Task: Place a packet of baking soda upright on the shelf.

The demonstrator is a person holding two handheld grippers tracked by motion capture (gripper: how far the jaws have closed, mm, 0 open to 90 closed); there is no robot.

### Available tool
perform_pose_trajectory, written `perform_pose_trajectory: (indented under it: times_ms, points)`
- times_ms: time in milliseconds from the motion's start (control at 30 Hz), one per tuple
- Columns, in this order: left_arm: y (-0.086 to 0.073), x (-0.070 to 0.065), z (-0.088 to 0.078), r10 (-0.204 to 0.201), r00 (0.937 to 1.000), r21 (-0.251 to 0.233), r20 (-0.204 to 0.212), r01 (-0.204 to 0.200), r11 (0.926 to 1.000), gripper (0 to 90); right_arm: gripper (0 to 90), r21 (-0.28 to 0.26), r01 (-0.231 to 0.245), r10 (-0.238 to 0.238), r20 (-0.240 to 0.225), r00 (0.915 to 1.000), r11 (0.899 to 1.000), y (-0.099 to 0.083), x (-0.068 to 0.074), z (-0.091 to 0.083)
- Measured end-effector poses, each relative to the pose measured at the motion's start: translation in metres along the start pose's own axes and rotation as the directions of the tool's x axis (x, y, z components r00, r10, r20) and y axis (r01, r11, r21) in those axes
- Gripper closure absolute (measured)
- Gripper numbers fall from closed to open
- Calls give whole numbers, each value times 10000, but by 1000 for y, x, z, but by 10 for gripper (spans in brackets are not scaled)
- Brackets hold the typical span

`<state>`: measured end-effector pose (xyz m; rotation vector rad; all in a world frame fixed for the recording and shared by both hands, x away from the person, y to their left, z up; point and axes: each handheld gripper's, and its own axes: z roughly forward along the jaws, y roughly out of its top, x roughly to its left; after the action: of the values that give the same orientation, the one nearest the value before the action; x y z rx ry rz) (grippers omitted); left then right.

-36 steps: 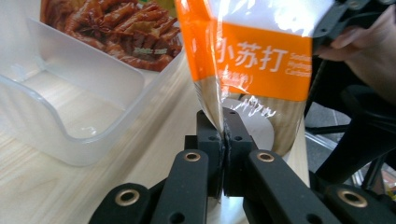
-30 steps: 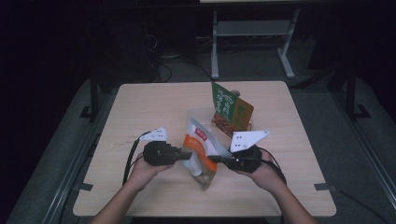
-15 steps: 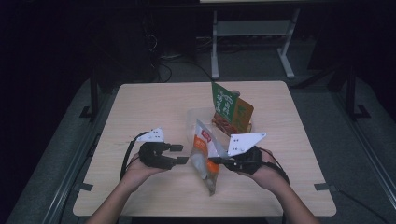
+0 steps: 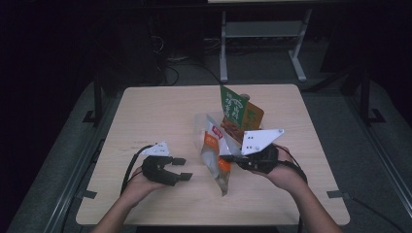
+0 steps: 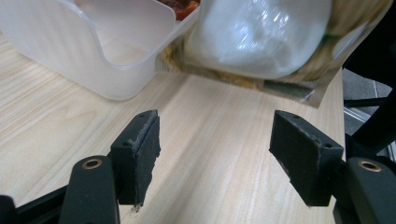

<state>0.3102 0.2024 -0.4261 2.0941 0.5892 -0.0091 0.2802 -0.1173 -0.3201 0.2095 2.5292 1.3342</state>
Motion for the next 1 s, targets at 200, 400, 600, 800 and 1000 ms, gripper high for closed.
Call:
perform_pose_trajectory:
  times_ms: [200,400,600,800,1000]
  points:
    - [-1,1,2,-85,10000,7,32,85,10000,320,900,180,317,-318,49,9995,9993,12,-6,-6]
    - [-2,3,4,-92,9999,126,68,91,9999,309,900,374,361,-368,189,9991,9986,22,-17,-8]
    - [0,5,3,-60,10000,142,72,59,9999,301,900,714,430,-462,440,9980,9965,31,-35,-7]
    - [0,7,3,-143,9999,54,77,142,9999,301,900,924,344,-414,748,9963,9951,38,-53,-4]
    - [0,6,4,-209,9997,73,116,208,9998,301,900,1484,429,-571,933,9940,9880,46,-68,11]
